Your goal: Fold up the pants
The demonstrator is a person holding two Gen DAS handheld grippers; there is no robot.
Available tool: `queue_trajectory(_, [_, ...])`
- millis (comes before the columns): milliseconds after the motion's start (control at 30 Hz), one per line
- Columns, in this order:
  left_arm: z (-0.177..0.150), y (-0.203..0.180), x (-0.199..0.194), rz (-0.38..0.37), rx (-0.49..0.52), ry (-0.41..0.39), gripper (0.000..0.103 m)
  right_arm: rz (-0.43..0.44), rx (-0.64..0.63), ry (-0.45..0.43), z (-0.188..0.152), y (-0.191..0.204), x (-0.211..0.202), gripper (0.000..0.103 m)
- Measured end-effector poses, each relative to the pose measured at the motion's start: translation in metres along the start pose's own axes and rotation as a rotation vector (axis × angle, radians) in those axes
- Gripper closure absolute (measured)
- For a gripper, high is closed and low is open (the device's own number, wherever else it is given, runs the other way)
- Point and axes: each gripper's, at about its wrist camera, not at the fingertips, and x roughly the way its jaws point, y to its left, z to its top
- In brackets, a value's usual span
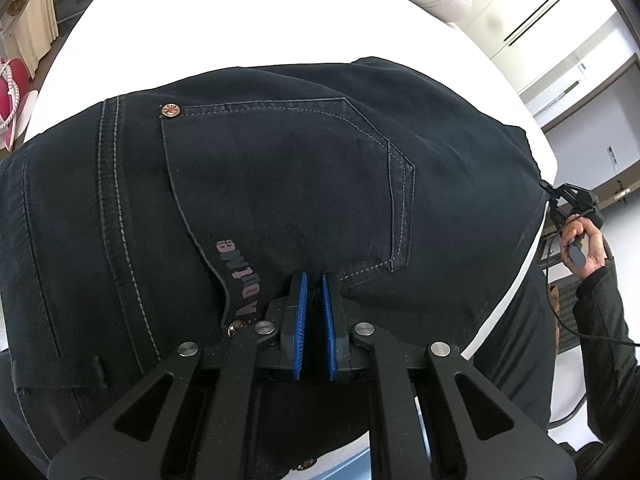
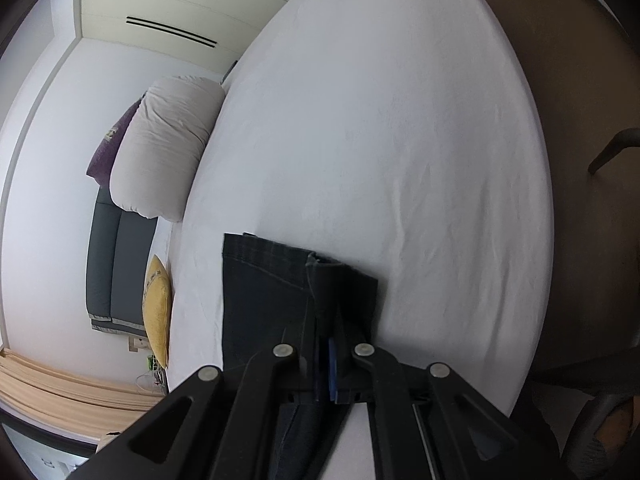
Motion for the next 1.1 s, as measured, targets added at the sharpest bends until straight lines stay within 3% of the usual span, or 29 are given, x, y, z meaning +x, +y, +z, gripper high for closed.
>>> queue_trajectory(100, [-0.003, 0.002, -0.002, -0.004, -0.005, -0.011, 0.095, 0.012, -0.045, 0.019, 0.000, -0.001, -0.001, 0.100])
queue_trajectory(167, [-0.005, 0.003, -0.002, -0.008, -0.012, -0.021, 0.095, -0.016, -0.085, 0.011, -0.001, 0.004, -0.013, 0.089])
queue_trajectory(200, [-0.006, 0.003, -0.003, -0.010, -0.015, -0.025, 0.095, -0.039, -0.106, -0.007, -0.002, 0.008, -0.020, 0.083])
queue_trajectory(233, [-0.006, 0.004, -0.003, -0.012, -0.018, -0.029, 0.095, -0.069, -0.132, -0.028, -0.005, 0.012, -0.029, 0.064])
queue_trajectory(267, [-0.007, 0.004, -0.003, -0.015, -0.022, -0.033, 0.095, -0.122, -0.160, -0.059, -0.011, 0.018, -0.042, 0.054])
queue_trajectory(300, [-0.008, 0.005, -0.004, -0.017, -0.024, -0.035, 0.095, -0.127, -0.168, -0.070, -0.017, 0.022, -0.049, 0.050])
queue_trajectory(333, [-0.009, 0.005, -0.004, -0.019, -0.026, -0.038, 0.095, -0.100, -0.170, -0.055, -0.024, 0.024, -0.055, 0.050])
queue_trajectory(467, [-0.012, 0.007, -0.005, -0.029, -0.033, -0.052, 0.095, 0.115, -0.173, 0.185, -0.087, 0.046, -0.058, 0.050])
queue_trajectory(567, [-0.014, 0.008, -0.006, -0.035, -0.036, -0.057, 0.095, 0.176, -0.171, 0.329, -0.138, 0.058, -0.050, 0.050])
queue_trajectory(767, [-0.018, 0.012, -0.011, -0.039, -0.033, -0.061, 0.095, 0.156, -0.130, 0.459, -0.191, 0.059, -0.030, 0.053])
queue_trajectory(1100, [-0.018, 0.015, -0.014, -0.048, -0.040, -0.065, 0.095, 0.133, -0.103, 0.547, -0.218, 0.064, -0.010, 0.057])
